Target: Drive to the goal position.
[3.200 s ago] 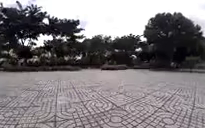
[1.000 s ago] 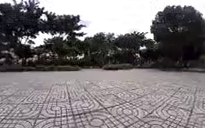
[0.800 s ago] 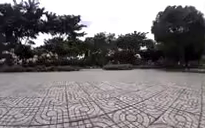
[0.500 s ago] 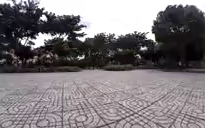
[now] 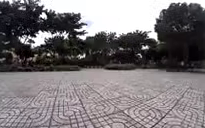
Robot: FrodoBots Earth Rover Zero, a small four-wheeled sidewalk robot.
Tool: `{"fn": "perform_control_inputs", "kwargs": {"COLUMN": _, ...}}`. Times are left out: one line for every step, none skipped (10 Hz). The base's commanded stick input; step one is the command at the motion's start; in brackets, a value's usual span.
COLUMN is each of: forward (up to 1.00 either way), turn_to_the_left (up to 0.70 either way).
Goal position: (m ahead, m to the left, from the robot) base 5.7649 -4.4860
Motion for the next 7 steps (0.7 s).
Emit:
{"fn": "perform_control_inputs", "kwargs": {"forward": 0.70, "turn_to_the_left": 0.00}}
{"fn": "perform_control_inputs", "kwargs": {"forward": 0.70, "turn_to_the_left": 0.00}}
{"fn": "perform_control_inputs", "kwargs": {"forward": 0.70, "turn_to_the_left": 0.00}}
{"fn": "perform_control_inputs", "kwargs": {"forward": 0.70, "turn_to_the_left": 0.00}}
{"fn": "perform_control_inputs", "kwargs": {"forward": 0.70, "turn_to_the_left": 0.00}}
{"fn": "perform_control_inputs", "kwargs": {"forward": 0.70, "turn_to_the_left": 0.00}}
{"fn": "perform_control_inputs", "kwargs": {"forward": 0.70, "turn_to_the_left": 0.00}}
